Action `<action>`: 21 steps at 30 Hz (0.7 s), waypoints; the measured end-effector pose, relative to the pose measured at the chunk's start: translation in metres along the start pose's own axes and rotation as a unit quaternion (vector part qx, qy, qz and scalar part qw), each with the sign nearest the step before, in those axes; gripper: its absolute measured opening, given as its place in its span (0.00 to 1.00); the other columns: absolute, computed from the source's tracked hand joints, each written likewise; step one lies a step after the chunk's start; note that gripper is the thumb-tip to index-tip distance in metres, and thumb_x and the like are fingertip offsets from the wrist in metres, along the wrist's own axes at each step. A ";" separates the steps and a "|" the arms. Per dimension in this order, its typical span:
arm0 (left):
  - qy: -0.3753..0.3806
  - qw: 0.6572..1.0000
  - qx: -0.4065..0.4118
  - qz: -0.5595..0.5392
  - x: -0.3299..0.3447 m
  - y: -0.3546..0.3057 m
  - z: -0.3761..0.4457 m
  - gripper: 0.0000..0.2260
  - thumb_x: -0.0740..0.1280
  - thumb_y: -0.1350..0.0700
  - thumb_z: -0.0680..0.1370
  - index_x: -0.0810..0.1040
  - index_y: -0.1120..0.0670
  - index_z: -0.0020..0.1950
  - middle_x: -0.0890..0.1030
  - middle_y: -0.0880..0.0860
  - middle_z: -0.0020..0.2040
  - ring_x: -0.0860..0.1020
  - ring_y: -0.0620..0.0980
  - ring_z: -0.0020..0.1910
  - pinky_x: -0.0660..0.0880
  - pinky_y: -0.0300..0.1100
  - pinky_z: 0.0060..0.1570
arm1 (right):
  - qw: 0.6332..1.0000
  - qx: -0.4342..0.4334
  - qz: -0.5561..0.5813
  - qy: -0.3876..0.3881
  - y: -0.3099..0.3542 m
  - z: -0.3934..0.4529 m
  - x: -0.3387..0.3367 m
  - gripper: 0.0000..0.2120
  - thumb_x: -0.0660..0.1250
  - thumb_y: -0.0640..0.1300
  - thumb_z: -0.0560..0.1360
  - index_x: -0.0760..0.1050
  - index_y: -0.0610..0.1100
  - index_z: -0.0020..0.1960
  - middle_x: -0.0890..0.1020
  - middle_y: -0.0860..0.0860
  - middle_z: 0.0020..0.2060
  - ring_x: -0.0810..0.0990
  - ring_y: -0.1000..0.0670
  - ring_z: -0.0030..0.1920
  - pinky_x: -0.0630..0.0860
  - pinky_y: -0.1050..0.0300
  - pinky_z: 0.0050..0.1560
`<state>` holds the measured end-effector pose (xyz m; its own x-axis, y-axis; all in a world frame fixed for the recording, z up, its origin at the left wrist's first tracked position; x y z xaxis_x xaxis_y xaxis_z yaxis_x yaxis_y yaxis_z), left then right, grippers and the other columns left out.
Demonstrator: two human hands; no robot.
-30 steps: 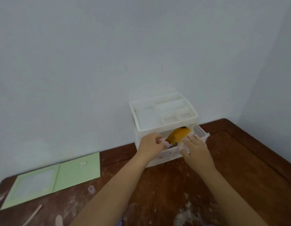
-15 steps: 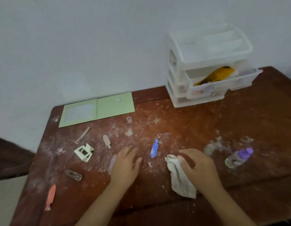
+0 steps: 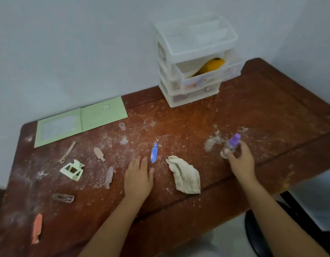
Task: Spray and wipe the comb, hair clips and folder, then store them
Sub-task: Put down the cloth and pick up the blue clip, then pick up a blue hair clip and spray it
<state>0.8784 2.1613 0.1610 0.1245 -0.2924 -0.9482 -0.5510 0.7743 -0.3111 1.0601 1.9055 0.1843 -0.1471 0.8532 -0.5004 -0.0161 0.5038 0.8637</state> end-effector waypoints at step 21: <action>0.019 0.983 -0.071 -0.166 -0.062 -0.016 0.033 0.14 0.64 0.62 0.75 0.71 0.47 0.33 0.79 0.57 0.43 0.74 0.51 0.42 0.66 0.38 0.42 | 0.973 -0.050 0.185 0.126 0.045 -0.047 0.022 0.10 0.63 0.46 0.64 0.71 0.52 0.45 0.77 0.48 0.38 0.75 0.48 0.38 0.73 0.62 0.37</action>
<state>0.9062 2.1858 0.2228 0.2877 -0.5390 -0.7916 -0.5944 0.5476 -0.5889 1.0100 1.9402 0.2149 -0.3983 0.9074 -0.1339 -0.0098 0.1417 0.9899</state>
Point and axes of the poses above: each hand's wrist, its own z-axis towards the middle knuckle, its own x-axis out of the palm, y = z × x, the point moved 10 cm from there along z, towards the middle knuckle
